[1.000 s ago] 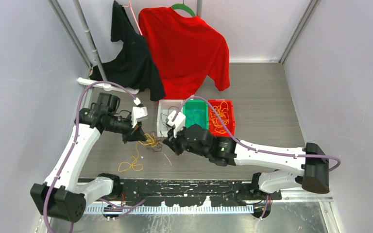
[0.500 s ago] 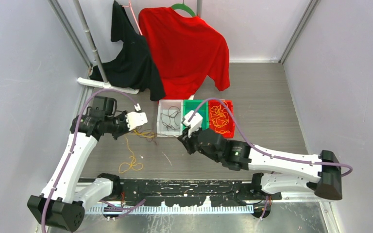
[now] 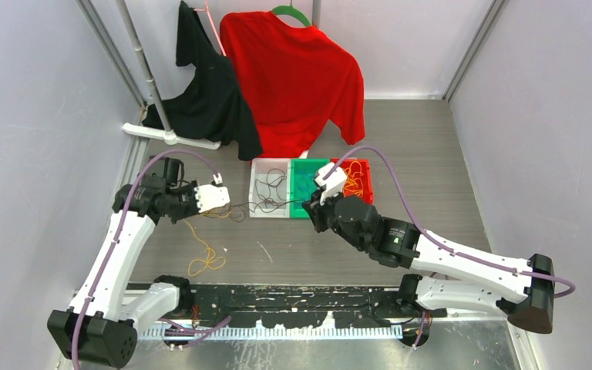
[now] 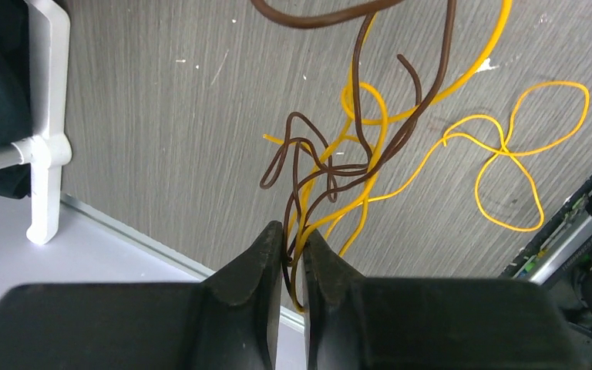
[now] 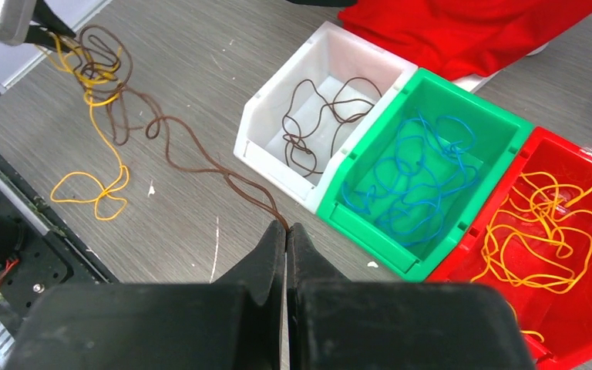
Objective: Untangle the cables
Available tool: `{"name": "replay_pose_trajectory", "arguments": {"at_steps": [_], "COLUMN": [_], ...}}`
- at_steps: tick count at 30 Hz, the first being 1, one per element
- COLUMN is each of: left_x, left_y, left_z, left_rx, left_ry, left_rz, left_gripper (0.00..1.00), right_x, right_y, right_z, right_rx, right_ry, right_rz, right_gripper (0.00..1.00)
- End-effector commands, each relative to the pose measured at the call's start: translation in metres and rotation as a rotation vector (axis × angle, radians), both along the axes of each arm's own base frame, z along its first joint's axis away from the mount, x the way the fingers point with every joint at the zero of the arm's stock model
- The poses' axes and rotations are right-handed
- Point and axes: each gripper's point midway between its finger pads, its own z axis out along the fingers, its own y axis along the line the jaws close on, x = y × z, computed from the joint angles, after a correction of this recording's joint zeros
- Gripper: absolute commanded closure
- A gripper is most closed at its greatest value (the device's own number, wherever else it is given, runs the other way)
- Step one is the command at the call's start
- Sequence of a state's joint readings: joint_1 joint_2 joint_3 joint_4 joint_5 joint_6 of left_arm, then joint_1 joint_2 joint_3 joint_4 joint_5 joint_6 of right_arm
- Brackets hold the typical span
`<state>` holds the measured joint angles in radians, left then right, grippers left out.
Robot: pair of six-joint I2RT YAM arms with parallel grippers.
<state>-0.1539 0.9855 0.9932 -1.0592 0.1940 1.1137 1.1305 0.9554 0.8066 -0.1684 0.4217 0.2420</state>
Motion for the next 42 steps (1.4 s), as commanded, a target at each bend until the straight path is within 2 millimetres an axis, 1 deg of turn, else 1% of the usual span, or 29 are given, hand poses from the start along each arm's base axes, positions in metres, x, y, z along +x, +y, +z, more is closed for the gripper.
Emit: {"name": "replay_pose_trajectory", "arguments": {"at_steps": [1, 3, 6, 8, 9, 11, 12, 13, 14, 15, 16, 17, 20, 23, 25, 27, 30, 32, 34, 36, 37, 38, 39, 42], "left_x": [-0.006, -0.007, -0.003, -0.003, -0.003, -0.001, -0.001, 0.0, -0.002, -0.004, -0.007, -0.01, -0.025, -0.041, -0.046, -0.048, -0.047, -0.041, -0.03, -0.02, -0.016, -0.012, -0.009, 0.003], "left_y": [0.01, 0.02, 0.038, 0.047, 0.05, 0.051, 0.049, 0.046, 0.04, 0.034, 0.028, 0.018, -0.006, -0.024, -0.031, -0.038, -0.048, -0.051, -0.05, -0.043, -0.039, -0.034, -0.029, -0.011], "left_z": [-0.001, -0.007, -0.017, -0.025, -0.028, -0.032, -0.032, -0.031, -0.028, -0.025, -0.021, -0.016, 0.003, 0.016, 0.023, 0.029, 0.047, 0.058, 0.063, 0.061, 0.059, 0.056, 0.052, 0.041], "left_rx": [0.044, 0.08, 0.144, 0.167, 0.175, 0.169, 0.155, 0.135, 0.104, 0.068, 0.035, -0.018, -0.139, -0.23, -0.273, -0.318, -0.398, -0.441, -0.464, -0.454, -0.446, -0.439, -0.431, -0.404], "left_ry": [-0.001, -0.004, -0.021, -0.012, -0.01, -0.009, -0.008, -0.007, -0.003, 0.006, 0.014, 0.026, 0.071, 0.109, 0.116, 0.124, 0.146, 0.145, 0.132, 0.122, 0.122, 0.123, 0.126, 0.119], "left_rz": [-0.024, -0.017, 0.0, 0.013, 0.017, 0.022, 0.021, 0.018, 0.015, 0.007, -0.002, -0.023, -0.078, -0.128, -0.14, -0.13, -0.095, -0.061, -0.018, 0.017, 0.037, 0.054, 0.07, 0.131], "left_gripper": [0.87, 0.91, 0.92, 0.92, 0.91, 0.91, 0.88, 0.78, 0.66, 0.57, 0.42, 0.34, 0.33, 0.39, 0.41, 0.4, 0.37, 0.36, 0.35, 0.35, 0.35, 0.35, 0.35, 0.35], "right_x": [0.012, 0.023, 0.032, 0.036, 0.037, 0.038, 0.039, 0.038, 0.037, 0.035, 0.034, 0.033, 0.027, 0.025, 0.026, 0.028, 0.038, 0.052, 0.07, 0.087, 0.099, 0.108, 0.115, 0.131], "right_y": [-0.013, -0.033, -0.062, -0.076, -0.081, -0.086, -0.086, -0.085, -0.08, -0.074, -0.068, -0.061, -0.043, -0.033, -0.024, -0.015, -0.002, 0.004, 0.012, 0.023, 0.025, 0.029, 0.034, 0.051], "right_z": [0.048, 0.068, 0.095, 0.106, 0.109, 0.114, 0.114, 0.116, 0.116, 0.116, 0.115, 0.113, 0.114, 0.121, 0.122, 0.12, 0.112, 0.099, 0.081, 0.06, 0.044, 0.034, 0.026, 0.009], "right_rx": [0.103, 0.116, 0.162, 0.177, 0.177, 0.179, 0.179, 0.188, 0.2, 0.21, 0.216, 0.217, 0.235, 0.257, 0.257, 0.247, 0.215, 0.155, 0.078, -0.005, -0.065, -0.109, -0.139, -0.195], "right_ry": [-0.059, -0.1, -0.146, -0.159, -0.161, -0.166, -0.165, -0.164, -0.158, -0.147, -0.131, -0.114, -0.086, -0.086, -0.078, -0.062, -0.047, -0.034, -0.008, 0.019, 0.027, 0.032, 0.038, 0.037], "right_rz": [-0.059, -0.13, -0.201, -0.237, -0.249, -0.258, -0.261, -0.256, -0.235, -0.209, -0.183, -0.161, -0.078, -0.033, -0.008, 0.011, 0.015, -0.021, -0.068, -0.1, -0.138, -0.157, -0.164, -0.158], "right_gripper": [0.99, 0.99, 0.99, 0.99, 0.99, 0.99, 0.99, 0.99, 0.99, 0.99, 0.99, 0.99, 0.99, 0.99, 0.99, 0.99, 0.99, 0.99, 0.99, 0.99, 0.99, 0.99, 0.99, 0.99]}}
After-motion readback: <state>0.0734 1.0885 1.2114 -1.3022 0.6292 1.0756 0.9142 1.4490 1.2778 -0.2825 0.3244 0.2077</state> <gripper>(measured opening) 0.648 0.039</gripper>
